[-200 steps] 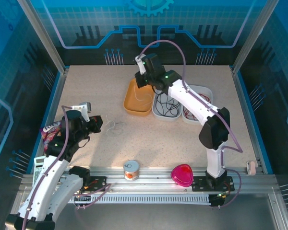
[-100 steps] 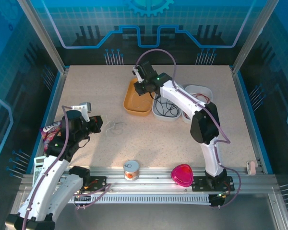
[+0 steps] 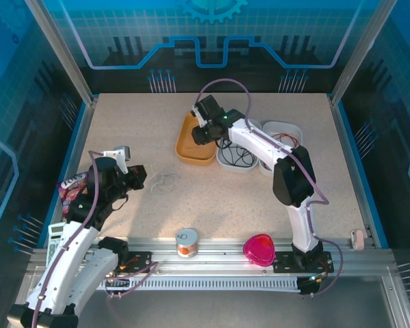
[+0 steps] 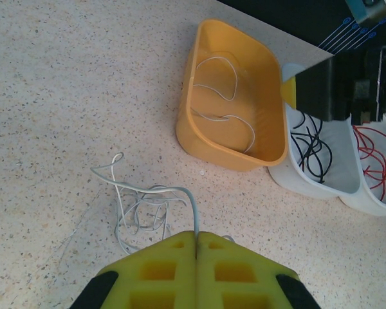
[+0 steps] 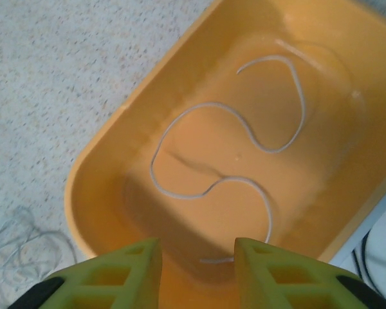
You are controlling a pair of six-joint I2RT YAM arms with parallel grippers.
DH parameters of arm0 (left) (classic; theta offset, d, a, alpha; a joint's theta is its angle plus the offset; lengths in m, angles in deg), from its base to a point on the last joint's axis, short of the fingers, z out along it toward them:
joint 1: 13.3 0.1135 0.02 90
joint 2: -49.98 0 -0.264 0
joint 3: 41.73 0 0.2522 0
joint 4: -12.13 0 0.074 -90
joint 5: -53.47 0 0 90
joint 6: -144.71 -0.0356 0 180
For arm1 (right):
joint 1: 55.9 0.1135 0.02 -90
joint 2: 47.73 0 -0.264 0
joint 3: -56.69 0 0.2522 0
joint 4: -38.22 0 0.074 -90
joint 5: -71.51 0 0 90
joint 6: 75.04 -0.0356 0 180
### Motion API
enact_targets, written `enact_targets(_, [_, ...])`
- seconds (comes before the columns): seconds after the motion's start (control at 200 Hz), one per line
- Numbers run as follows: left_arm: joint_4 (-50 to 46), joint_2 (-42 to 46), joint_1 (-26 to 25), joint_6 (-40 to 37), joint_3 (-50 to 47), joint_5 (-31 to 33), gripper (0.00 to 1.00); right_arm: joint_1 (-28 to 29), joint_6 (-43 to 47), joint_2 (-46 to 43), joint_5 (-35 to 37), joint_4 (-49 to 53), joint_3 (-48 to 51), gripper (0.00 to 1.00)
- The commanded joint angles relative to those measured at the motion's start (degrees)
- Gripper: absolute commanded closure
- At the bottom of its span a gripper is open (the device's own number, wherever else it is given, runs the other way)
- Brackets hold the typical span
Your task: Untangle the cables
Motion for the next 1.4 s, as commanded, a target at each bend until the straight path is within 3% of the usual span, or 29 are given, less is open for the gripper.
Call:
enact_targets(0.0, [1.1,0.2,0.4,-0.3,-0.7,-1.2,1.0,0.3,-2.9,-7.2,-5.9,-4.7,5.5,0.64])
enact_targets(0.235, [1.1,0.1,0.4,-0.4,-0.6,-0.5,1.0,3.7,-4.5,-12.9,-9.8,-11.0,15.9,0.62])
enact_targets(0.545, [-0.2,-0.1,0.4,-1.4,0.5,0.1,1.0,9.9,-0.6,-8.4,-9.1,-12.1,17.8,0.57])
enact_targets(1.016, [-0.8,0.0,0.4,-1.5,0.4,0.7,1.0,14.8,6.2,4.4,-6.1,-14.7,10.3,0.56])
enact_targets(1.396, [-0.9,0.0,0.4,-1.4,0.1,0.4,1.0,15.5,9.0,10.7,-3.3,-13.0,4.3,0.48])
